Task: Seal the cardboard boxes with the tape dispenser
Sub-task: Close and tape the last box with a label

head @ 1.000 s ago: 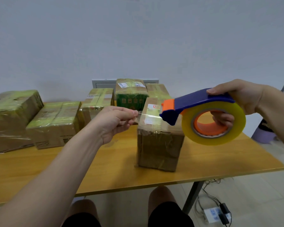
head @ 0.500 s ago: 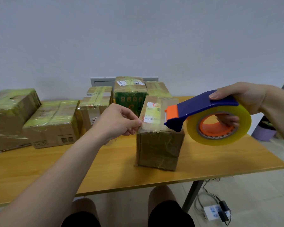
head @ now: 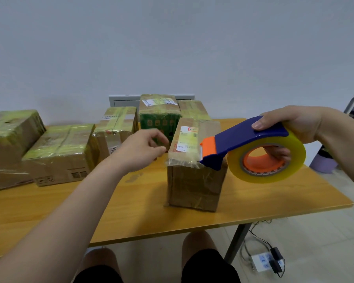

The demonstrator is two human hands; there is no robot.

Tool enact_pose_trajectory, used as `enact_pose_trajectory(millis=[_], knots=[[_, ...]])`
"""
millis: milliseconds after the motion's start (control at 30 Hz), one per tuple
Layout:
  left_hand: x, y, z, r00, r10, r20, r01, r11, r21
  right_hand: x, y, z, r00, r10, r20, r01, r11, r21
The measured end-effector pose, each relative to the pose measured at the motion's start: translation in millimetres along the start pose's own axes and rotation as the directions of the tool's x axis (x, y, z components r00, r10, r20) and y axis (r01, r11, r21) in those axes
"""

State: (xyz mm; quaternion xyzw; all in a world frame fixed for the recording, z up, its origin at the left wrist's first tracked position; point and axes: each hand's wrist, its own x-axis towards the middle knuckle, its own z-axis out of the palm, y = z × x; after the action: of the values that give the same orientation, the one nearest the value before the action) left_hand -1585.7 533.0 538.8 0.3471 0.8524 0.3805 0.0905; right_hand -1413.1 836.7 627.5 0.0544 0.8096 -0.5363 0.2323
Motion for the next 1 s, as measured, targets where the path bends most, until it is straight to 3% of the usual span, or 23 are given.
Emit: enact_pose_trajectory(millis=[67,167,300,500,800,1000], knots=[[10.9,17.5,6.7,0.986,0.114,-0.124,-0.110,0.993,0.042,1.5,-1.1,1.0,1.000,0.008,0.000,-0.008,1.000,0.004],[26.8,44.2,28.6,0.983,0.166,-0.072,-0.169,0.985,-0.037,2.3,-1.3,2.1,1.000,0.021,-0.003,-0.021,1.000,-0.002],[42.5,45.6,58.6,0.990,0.114,0.079,-0.129,0.969,0.210,-1.3,4.1,1.7,0.998,0.040,-0.044,-0.040,0.999,0.010],[54.8,32.7,65.3,0.976,0.100,0.191,-0.174,0.888,0.425,-10.2,15.2,-1.9,0.996,0.076,-0.037,-0.073,0.995,0.066],[58.0,31.2,68.2,0.980,0.086,0.181,-0.166,0.853,0.495,-37.1,39.1,-8.9,0.983,0.129,-0.134,-0.112,0.986,0.126],[55.9,36.5,68.1,0.983,0.060,0.176,-0.145,0.841,0.521,-37.6,52.2,-4.7,0.983,0.162,-0.085,-0.140,0.966,0.218]])
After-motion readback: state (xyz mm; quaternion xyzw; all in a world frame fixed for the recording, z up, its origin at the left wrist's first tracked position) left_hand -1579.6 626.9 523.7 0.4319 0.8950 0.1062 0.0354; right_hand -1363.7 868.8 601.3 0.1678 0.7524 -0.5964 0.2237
